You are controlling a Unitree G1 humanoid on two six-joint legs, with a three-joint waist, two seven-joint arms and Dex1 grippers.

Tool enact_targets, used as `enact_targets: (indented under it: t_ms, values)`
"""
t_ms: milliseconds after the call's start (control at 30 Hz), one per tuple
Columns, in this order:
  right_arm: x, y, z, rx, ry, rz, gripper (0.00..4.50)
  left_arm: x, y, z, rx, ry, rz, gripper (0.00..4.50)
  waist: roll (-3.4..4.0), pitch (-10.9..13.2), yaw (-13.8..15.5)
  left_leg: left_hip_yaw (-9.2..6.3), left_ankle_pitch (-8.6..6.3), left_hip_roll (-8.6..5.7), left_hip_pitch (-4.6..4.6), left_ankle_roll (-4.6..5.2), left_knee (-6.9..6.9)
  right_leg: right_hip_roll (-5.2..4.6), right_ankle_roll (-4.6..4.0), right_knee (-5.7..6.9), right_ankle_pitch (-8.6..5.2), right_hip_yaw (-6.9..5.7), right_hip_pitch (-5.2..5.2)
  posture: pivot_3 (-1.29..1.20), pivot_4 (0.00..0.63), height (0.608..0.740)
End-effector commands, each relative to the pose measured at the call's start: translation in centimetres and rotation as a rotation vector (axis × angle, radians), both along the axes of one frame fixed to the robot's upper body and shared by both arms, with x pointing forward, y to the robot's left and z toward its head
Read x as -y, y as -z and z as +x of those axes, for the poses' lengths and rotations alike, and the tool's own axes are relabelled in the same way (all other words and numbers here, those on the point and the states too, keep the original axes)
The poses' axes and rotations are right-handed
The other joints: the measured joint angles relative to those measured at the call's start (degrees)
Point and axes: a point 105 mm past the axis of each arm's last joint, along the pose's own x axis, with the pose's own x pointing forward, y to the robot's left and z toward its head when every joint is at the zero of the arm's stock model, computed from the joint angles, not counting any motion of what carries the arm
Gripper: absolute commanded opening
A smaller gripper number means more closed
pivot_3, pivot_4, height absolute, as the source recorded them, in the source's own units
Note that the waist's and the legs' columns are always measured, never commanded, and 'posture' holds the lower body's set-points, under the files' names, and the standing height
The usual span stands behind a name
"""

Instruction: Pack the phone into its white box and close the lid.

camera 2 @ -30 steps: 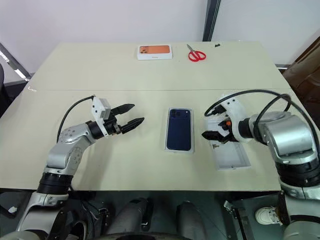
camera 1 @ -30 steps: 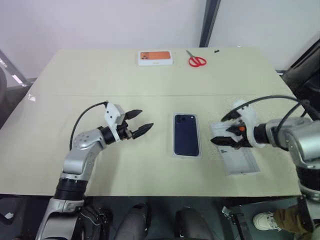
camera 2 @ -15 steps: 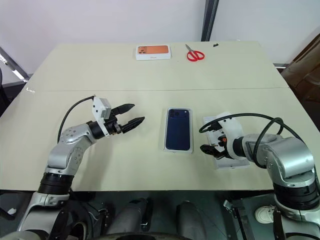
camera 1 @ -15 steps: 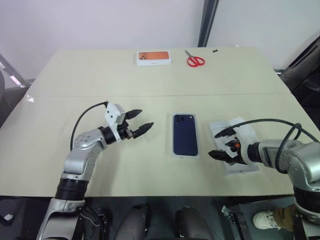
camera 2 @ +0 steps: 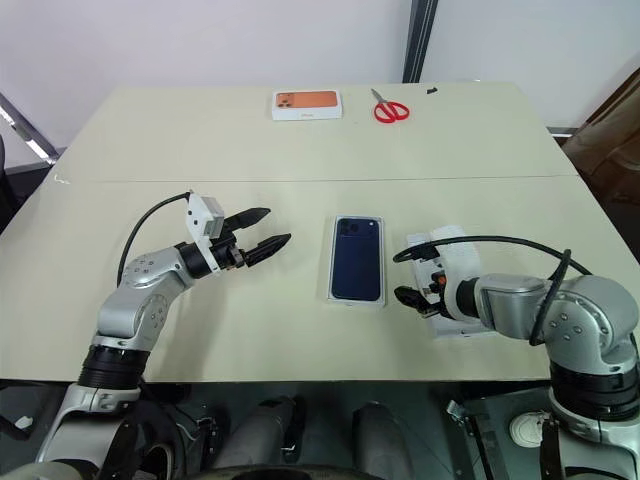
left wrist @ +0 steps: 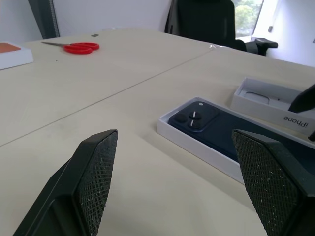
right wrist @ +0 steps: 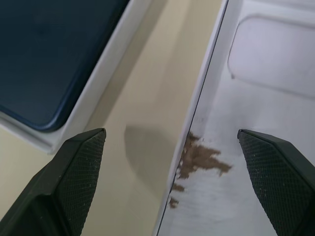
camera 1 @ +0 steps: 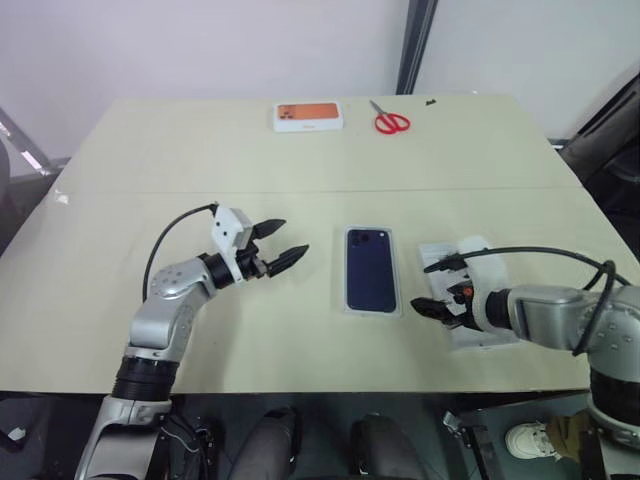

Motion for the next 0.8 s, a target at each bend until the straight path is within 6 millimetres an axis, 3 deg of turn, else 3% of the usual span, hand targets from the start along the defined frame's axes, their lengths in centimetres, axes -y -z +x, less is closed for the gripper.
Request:
enact_targets:
  t_ms: [33,67,133,367,533,800]
  values:
    - [0.4,-0.6,-0.1,0.015,0.018,-0.010,4.48,0.3,-1.1,-0.2,0.051,0.008,-0.001,3.93,0.00,0.00,-0.07,0.00,0.00,0.00,0.00,0.00,0.00,0.00,0.00,0.00,0.00,-0.01,0.01,0.00,0.150,0.734]
    - [0.4,-0.7,-0.1,0.015,0.025,-0.013,4.48,0.4,-1.1,-0.2,0.051,0.009,-0.001,3.93,0.00,0.00,-0.09,0.00,0.00,0.01,0.00,0.00,0.00,0.01,0.00,0.00,0.00,0.00,0.00,0.00,0.150,0.734]
    - [0.5,-0.7,-0.1,0.012,0.035,-0.014,3.64,0.4,-1.1,-0.2,0.048,0.012,-0.003,3.93,0.00,0.00,-0.16,0.00,0.00,0.01,0.00,0.01,0.00,0.01,0.00,0.00,0.00,0.00,0.01,0.00,0.150,0.734]
    - [0.8,0.0,-0.5,-0.007,0.069,-0.051,0.02,0.7,-1.1,-0.2,0.049,0.015,-0.003,3.93,0.00,0.00,-0.19,0.01,-0.01,0.03,0.00,0.03,0.00,0.04,0.00,0.00,0.00,-0.01,0.03,0.00,0.150,0.734]
    - [0.3,0.8,-0.8,-0.027,0.082,-0.061,0.02,0.5,-1.2,-0.2,0.047,0.011,-0.002,3.93,-0.02,-0.01,-0.19,0.01,-0.01,0.04,0.02,0.04,0.01,0.04,0.00,0.00,0.00,-0.01,0.06,0.00,0.150,0.734]
    - [0.5,-0.2,0.4,0.006,0.162,-0.015,0.02,0.5,-1.2,-0.2,0.044,0.009,-0.004,3.93,-0.02,-0.02,-0.94,0.01,-0.01,0.06,0.04,0.04,0.01,0.07,0.00,0.00,0.00,-0.02,0.08,0.00,0.150,0.734]
